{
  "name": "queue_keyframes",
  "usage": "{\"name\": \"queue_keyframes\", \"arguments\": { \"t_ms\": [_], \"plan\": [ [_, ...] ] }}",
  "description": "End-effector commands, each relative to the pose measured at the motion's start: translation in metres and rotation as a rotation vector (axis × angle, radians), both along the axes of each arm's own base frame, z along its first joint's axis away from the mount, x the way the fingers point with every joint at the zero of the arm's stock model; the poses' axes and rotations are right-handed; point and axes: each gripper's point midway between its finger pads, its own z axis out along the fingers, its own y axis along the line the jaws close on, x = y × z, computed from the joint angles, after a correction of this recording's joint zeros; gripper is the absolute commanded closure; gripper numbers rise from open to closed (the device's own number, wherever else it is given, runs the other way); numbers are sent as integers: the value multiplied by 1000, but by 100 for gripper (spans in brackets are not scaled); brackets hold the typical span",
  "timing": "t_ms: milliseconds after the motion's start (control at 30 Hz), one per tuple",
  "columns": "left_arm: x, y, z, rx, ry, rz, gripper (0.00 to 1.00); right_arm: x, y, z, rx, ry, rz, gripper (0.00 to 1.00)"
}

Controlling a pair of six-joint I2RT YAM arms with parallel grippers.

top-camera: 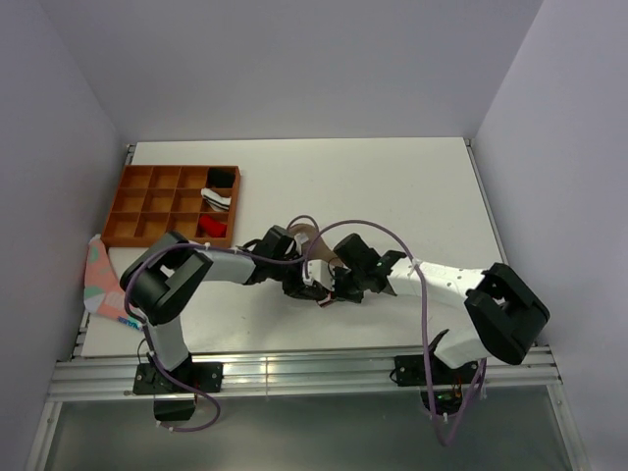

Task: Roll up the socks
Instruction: Roll the sock at the center of the board.

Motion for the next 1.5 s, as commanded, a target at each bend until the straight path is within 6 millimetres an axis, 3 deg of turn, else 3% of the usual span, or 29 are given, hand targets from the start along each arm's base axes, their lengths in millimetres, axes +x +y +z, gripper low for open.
{"name": "queue_keyframes", "arguments": {
  "t_ms": [0, 233, 500, 767, 867, 1000, 1467],
  "plan": [
    [11, 19, -19, 104, -31, 152, 82, -6, -2, 5, -8, 107, 1, 82],
    [25, 20, 0, 88, -130, 248, 80, -5, -6, 2, -12, 241, -16, 83],
    [21, 27, 4, 62, -195, 312, 78, 2, -9, -3, -31, 410, -57, 84],
    [25, 30, 24, 106, -443, 299, 76, 9, -6, 5, -29, 613, -84, 84],
    [23, 26, 41, 37, -510, 287, 74, 11, -8, 8, -46, 668, -101, 84],
    [27, 31, 44, 45, -627, 268, 73, 17, -6, 5, -72, 734, -114, 83],
    [20, 1, 68, -54, -889, 107, 65, 19, -7, 1, -151, 838, -149, 83]
  ]
}}
